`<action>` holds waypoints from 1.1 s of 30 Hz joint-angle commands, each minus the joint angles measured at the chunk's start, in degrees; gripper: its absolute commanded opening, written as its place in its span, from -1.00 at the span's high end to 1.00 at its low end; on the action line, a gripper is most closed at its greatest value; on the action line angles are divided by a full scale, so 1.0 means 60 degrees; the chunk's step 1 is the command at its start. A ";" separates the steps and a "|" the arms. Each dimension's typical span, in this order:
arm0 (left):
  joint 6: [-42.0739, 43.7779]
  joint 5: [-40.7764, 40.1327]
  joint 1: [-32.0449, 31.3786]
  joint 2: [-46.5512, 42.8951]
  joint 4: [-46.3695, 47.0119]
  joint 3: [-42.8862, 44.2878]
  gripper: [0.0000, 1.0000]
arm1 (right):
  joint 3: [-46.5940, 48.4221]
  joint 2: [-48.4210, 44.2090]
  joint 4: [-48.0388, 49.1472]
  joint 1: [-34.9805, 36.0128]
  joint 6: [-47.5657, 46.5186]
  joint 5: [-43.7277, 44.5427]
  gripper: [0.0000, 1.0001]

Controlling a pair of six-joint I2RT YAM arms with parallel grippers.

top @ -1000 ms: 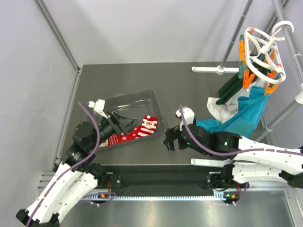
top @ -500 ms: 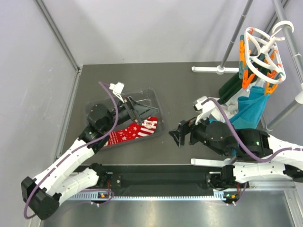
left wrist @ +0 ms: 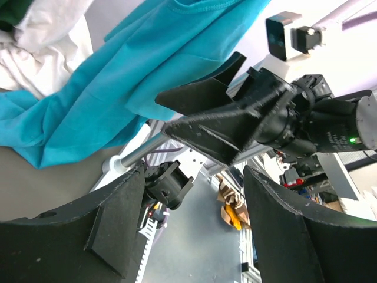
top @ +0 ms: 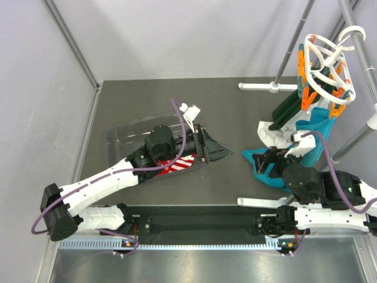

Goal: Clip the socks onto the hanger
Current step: Move the hanger to the corner of the board.

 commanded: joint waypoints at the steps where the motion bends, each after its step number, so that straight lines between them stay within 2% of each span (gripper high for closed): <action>1: 0.0245 -0.0170 -0.0313 0.0375 0.0616 0.0551 -0.44 | -0.0088 -0.0296 -0.2281 -0.0169 0.2559 0.1053 -0.44; 6: 0.0289 -0.0082 -0.0446 0.0668 0.0748 0.0830 -0.43 | 0.0042 -0.0707 -0.3527 -0.0169 0.3996 0.1434 -0.49; 9: 0.0304 -0.0096 -0.0460 0.0654 0.0748 0.0860 -0.42 | 0.0306 -0.0663 -0.4803 -0.0169 0.4891 0.1697 -0.52; 22: 0.0479 -0.0023 -0.0519 0.0697 0.0616 0.1197 -0.40 | 0.1112 -0.1557 -0.4804 -0.0564 0.3224 0.2167 -0.64; 27: 0.0465 -0.0038 -0.0534 0.0683 0.0601 0.1153 -0.40 | 0.1303 -0.1938 -0.4804 -0.0652 0.2726 0.2416 -0.61; 29: 0.0494 -0.0009 -0.0548 0.0727 0.0616 0.1153 -0.40 | 0.1274 -0.1807 -0.4761 -0.0638 0.2725 0.2416 -0.65; 33: 0.0815 0.0225 -0.0563 0.0961 0.0704 0.1663 -0.40 | 0.1317 -0.1075 -0.3972 -0.0638 0.1500 0.2110 -0.75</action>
